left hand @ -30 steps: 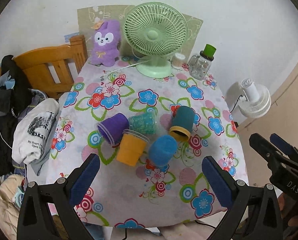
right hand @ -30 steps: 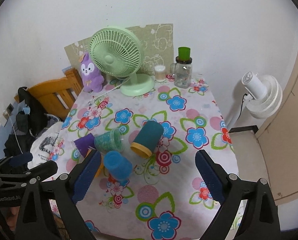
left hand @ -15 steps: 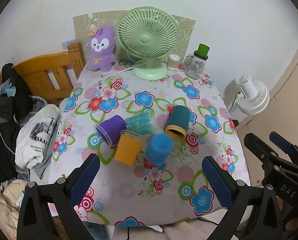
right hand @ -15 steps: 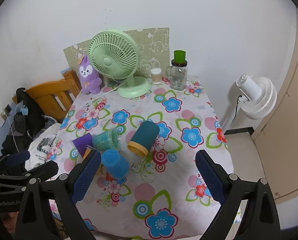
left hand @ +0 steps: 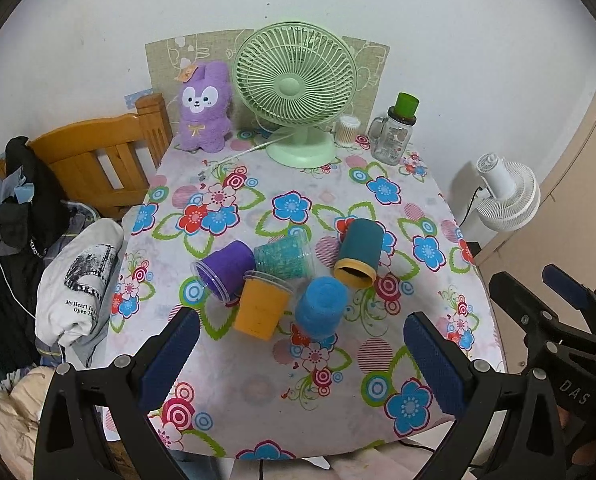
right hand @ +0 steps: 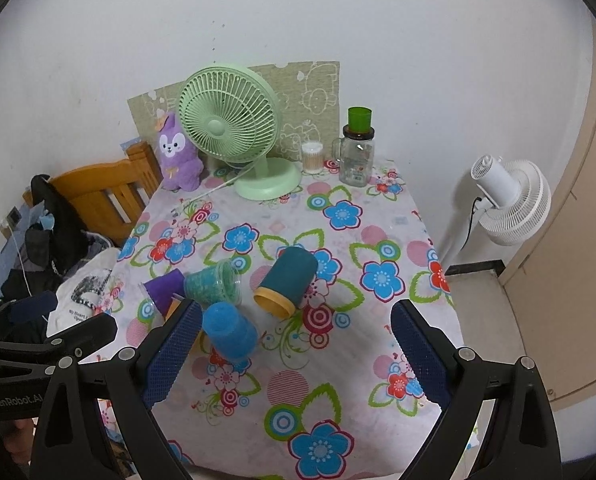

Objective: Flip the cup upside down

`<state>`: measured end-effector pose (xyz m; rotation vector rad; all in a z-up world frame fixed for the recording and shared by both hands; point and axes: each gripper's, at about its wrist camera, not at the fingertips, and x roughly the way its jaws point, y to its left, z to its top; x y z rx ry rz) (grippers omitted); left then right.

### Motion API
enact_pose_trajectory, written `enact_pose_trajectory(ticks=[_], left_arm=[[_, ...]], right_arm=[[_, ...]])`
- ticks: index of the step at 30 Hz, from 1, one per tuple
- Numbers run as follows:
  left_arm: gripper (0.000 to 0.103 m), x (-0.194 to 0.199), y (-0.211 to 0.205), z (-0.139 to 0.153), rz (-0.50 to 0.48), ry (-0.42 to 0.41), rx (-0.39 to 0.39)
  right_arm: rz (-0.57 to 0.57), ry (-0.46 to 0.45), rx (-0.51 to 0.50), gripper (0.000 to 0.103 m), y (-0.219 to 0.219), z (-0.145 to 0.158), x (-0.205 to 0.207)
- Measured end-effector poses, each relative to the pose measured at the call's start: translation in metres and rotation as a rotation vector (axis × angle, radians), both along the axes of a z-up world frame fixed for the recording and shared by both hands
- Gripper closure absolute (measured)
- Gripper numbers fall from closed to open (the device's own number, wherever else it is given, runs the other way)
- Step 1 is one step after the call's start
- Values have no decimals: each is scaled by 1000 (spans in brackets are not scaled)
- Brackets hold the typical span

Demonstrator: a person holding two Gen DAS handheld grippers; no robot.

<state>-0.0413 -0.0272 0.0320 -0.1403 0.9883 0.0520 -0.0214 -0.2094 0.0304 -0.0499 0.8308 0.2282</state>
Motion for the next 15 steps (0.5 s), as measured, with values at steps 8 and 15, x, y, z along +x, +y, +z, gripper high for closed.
enact_pose_trajectory(ticks=[8,15], left_arm=[[0,2,-1,-2,-2,7,-4],[0,5,-3,-6,-3,14,-6]], right_arm=[[1,10,-6,6,1,-3,2],[3,26,-9,6,2,-7,7]])
